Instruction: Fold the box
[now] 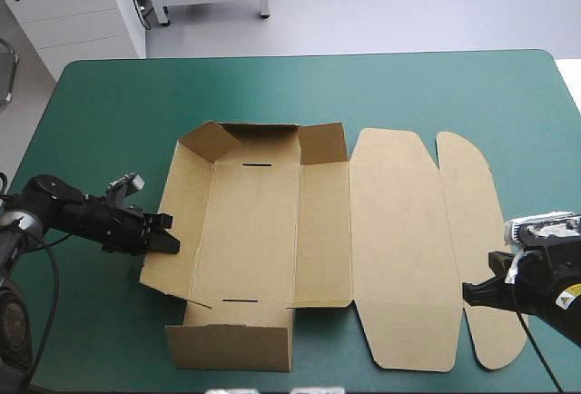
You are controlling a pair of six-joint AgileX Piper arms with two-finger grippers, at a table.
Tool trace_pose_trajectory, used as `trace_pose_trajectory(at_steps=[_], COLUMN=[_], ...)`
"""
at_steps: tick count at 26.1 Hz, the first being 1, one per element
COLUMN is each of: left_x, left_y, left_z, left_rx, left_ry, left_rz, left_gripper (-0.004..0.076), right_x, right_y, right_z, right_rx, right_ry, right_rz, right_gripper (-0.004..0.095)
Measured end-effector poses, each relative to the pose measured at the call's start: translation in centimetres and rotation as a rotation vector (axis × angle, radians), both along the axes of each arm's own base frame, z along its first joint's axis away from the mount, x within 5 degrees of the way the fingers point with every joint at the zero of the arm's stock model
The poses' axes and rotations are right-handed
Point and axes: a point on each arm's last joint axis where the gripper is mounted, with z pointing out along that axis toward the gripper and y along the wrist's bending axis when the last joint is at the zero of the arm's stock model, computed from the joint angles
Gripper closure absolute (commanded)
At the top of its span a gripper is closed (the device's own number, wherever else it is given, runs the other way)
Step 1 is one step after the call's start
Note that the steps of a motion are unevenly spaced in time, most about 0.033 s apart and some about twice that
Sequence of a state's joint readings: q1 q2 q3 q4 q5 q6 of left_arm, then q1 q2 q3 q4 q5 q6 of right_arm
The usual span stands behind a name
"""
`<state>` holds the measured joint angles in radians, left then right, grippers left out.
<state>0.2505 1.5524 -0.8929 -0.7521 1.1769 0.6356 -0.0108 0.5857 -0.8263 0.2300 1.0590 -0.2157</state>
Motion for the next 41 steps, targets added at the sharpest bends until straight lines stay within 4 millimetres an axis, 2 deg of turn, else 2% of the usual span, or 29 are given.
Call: trace_pose_trajectory(at_steps=[10, 13, 17, 20, 24, 30, 31, 33, 37, 41], left_x=[0.6, 1.3, 2.9, 4.2, 5.6, 5.8, 5.4, 4.8, 3.4, 3.1], left_y=[0.1, -0.1, -1.6, -3.5, -6.9, -11.8, -13.3, -15.4, -19.2, -20.5], left_z=[0.3, 1.1, 3.6, 6.3, 11.0, 17.1, 18.7, 20.1, 20.7, 20.1], left_rx=[0.028, 0.076, 0.178, 0.289, 0.437, 0.634, 0.671, 0.745, 0.879, 0.900], left_ry=[-0.069, -0.110, -0.181, -0.266, -0.447, -0.756, -0.850, -0.975, -1.149, -1.217], left_rz=[-0.014, -0.056, -0.147, -0.235, -0.328, -0.471, -0.504, -0.569, -0.736, -0.826], left_gripper=[0.0731, 0.0731, 0.0731, 0.0731, 0.0731, 0.0731, 0.0731, 0.0731, 0.0731, 0.0731], right_x=[0.0, 0.0, 0.0, -0.1, -0.4, -0.9, -1.1, -1.4, -1.7, -1.8], right_y=[0.0, 0.0, 0.0, 0.0, 0.0, 0.0, 0.0, 0.0, 0.0, 0.0], right_z=[0.0, 0.0, 0.3, 1.1, 2.5, 4.5, 5.2, 6.0, 6.9, 6.8], right_rx=[-0.003, -0.009, -0.021, -0.025, -0.027, -0.029, -0.029, -0.030, -0.033, -0.034], right_ry=[-0.001, -0.005, -0.022, -0.053, -0.102, -0.172, -0.195, -0.225, -0.255, -0.249], right_rz=[0.005, 0.010, 0.019, 0.020, 0.020, 0.019, 0.019, 0.019, 0.017, 0.019], right_gripper=[0.0923, 0.0923, 0.0923, 0.0923, 0.0923, 0.0923, 0.0923, 0.0923, 0.0923, 0.0923])
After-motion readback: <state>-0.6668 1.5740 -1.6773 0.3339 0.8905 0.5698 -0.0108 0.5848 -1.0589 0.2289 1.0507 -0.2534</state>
